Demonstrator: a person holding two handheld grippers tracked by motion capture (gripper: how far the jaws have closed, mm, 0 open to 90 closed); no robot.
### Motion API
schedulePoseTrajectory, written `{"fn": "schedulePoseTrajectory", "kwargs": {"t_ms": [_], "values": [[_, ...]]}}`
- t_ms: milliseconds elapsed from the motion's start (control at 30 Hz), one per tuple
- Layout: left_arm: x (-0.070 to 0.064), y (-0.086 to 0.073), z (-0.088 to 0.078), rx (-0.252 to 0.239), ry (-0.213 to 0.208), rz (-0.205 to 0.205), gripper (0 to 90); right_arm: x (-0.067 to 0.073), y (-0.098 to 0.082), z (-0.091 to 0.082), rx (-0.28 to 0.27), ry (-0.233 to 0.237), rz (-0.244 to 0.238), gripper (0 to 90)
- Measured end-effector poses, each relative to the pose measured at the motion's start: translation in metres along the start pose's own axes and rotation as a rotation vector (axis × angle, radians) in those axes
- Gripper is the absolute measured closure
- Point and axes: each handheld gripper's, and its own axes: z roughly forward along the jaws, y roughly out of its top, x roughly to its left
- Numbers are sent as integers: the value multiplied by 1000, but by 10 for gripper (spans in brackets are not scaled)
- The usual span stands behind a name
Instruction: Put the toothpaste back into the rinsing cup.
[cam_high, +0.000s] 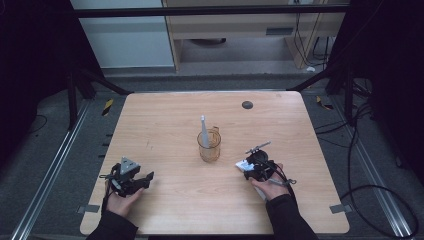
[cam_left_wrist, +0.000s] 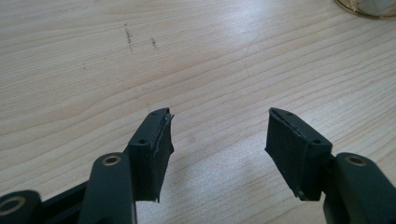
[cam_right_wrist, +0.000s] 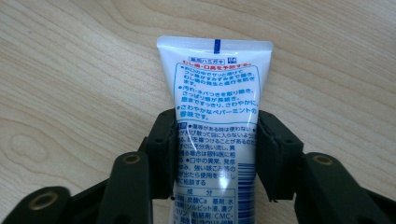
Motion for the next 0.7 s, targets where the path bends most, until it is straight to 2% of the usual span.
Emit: {"fn": "schedulePoseTrajectory", "kwargs": {"t_ms": [167, 300, 400, 533, 700], "values": [[0, 0, 0, -1, 1, 1, 397, -3, 0, -5, -10, 16, 8, 652], [0, 0, 0, -1, 0, 1, 397, -3, 0, -8, -9, 22, 4, 670], [0, 0, 0, -3, 1, -2, 397, -3, 1, -12, -27, 28, -1, 676], [0, 0, -1, -4, 2, -1, 397, -2, 2, -22, -72, 48, 5, 681], [-1, 0, -1, -5, 4, -2, 397, -2, 4, -37, -165, 84, 17, 684]]}}
